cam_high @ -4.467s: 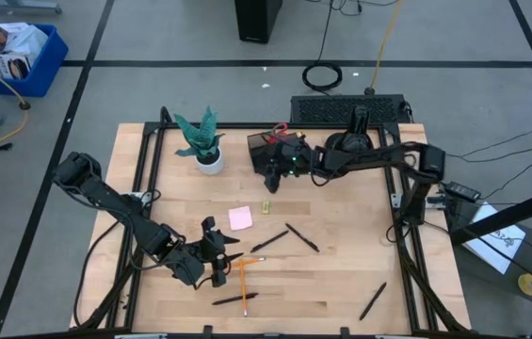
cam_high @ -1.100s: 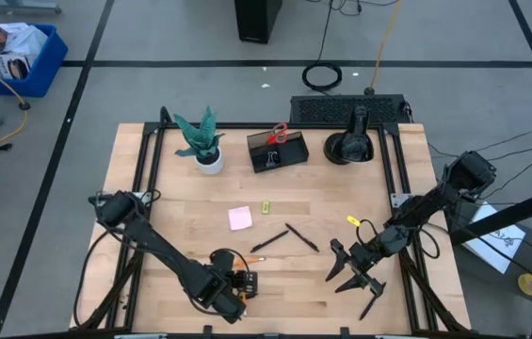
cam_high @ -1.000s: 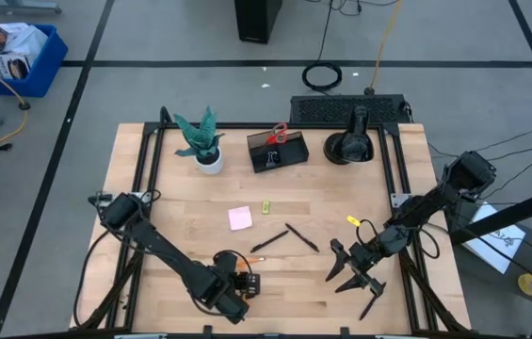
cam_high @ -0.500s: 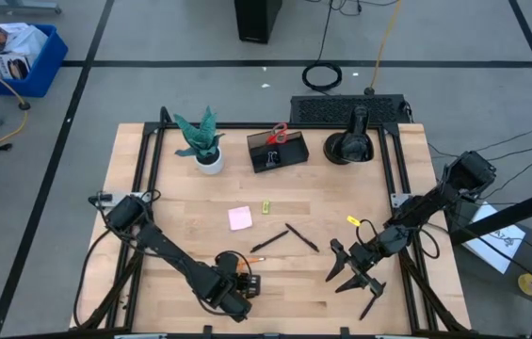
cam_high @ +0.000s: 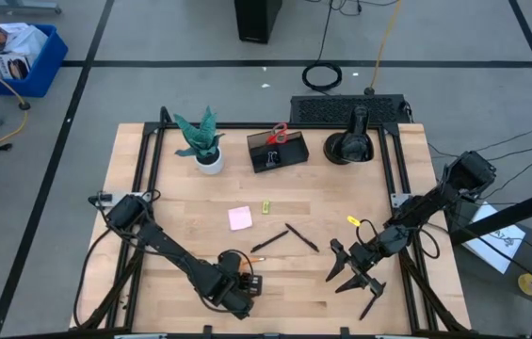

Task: Pick and place office supplies into organizer
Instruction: Put the yellow pencil into the black mesh desk organizer

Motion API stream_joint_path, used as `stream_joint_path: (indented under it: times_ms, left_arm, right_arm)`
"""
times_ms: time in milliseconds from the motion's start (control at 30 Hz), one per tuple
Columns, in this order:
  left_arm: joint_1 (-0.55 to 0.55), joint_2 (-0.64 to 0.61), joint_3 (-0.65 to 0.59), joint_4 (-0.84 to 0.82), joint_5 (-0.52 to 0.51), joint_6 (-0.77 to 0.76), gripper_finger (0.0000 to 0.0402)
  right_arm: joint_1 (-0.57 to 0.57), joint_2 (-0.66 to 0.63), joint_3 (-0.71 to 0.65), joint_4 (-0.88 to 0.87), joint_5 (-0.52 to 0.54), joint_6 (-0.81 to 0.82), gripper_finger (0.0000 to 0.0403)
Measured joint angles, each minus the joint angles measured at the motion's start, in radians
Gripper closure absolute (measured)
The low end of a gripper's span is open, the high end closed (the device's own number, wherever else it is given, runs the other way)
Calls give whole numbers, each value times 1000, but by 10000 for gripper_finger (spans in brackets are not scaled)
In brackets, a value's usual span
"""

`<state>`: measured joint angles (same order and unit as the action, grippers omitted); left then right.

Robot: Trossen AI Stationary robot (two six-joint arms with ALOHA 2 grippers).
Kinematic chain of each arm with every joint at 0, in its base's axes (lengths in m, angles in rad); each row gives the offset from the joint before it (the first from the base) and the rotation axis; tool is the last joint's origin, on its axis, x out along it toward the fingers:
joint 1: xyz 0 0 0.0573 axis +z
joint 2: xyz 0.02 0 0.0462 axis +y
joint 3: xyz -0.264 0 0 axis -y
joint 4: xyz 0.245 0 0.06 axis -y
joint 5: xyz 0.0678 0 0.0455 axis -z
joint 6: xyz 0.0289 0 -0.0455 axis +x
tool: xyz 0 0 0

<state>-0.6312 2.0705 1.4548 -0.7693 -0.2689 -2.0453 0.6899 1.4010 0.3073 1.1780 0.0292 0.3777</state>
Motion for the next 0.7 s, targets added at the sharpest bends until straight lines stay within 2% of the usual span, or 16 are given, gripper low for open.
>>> stream_joint_path:
  times_ms: [233, 700]
  left_arm:
    - [20, 2, 0, 4, 37, 37, 235]
    - [30, 26, 2, 21, 33, 94, 356]
  right_arm:
    - [0, 0, 0, 0, 0, 0, 238]
    - [0, 0, 0, 0, 0, 0, 238]
